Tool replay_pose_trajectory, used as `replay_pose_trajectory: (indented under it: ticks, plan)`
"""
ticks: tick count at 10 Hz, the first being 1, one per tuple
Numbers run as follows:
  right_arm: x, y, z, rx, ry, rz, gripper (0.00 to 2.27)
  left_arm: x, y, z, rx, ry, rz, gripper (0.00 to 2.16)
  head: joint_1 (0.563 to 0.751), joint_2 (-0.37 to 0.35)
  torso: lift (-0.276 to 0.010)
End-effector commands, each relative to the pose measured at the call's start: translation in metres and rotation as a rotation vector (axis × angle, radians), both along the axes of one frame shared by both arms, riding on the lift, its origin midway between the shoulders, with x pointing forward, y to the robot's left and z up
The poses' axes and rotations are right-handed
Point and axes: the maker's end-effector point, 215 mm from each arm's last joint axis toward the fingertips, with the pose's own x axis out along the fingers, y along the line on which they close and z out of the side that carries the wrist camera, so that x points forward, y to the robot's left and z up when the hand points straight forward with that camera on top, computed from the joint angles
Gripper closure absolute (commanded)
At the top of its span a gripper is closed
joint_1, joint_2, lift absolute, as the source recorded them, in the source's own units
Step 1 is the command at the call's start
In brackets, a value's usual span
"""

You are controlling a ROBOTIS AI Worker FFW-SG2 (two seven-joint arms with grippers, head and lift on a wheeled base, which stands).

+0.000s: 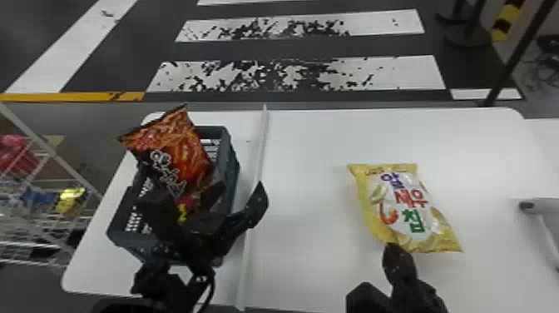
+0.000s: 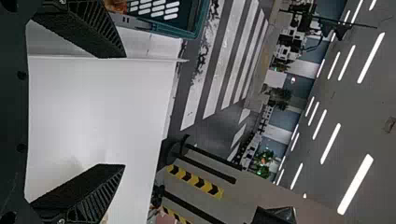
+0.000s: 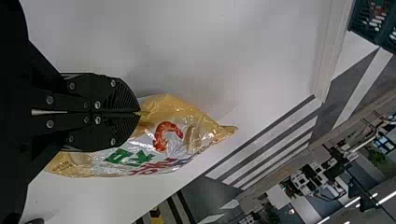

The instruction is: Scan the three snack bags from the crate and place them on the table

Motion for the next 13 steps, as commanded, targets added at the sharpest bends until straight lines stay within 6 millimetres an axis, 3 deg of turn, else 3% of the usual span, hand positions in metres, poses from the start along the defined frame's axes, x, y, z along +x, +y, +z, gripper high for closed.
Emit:
replay_pose_trajectory:
  ticks: [1,5,7,9,11,13]
  plan:
    - [0.023,-0.008,0.037,0.131,-0.017,-0.067,2.24,0.000,-0.003,0.002,-0.005,-0.005,-0.005,0.03,0.695,0.114,-0.062]
    - [0.068,-0.027,0.130,0.854,0.077,-0.232,2.25,-0.005,-0.006,0.007,-0.009,-0.015,-0.010,0.03,0.695,0.082,-0.062]
    - [0.077,-0.053,0.155,1.040,0.058,-0.284,2.25,-0.006,-0.006,0.018,-0.008,-0.038,-0.010,0.03,0.695,0.060,-0.062]
    - [0.083,-0.095,0.148,1.153,0.015,-0.378,2.25,-0.008,-0.008,0.039,-0.007,-0.073,-0.014,0.03,0.695,0.012,-0.062]
    - [0.076,-0.150,0.100,1.240,0.002,-0.552,2.25,-0.008,-0.013,0.061,-0.005,-0.109,-0.021,0.03,0.695,-0.043,-0.062]
    - [0.059,-0.195,0.052,1.254,-0.002,-0.715,2.25,-0.009,-0.021,0.066,0.000,-0.125,-0.028,0.03,0.695,-0.139,-0.062]
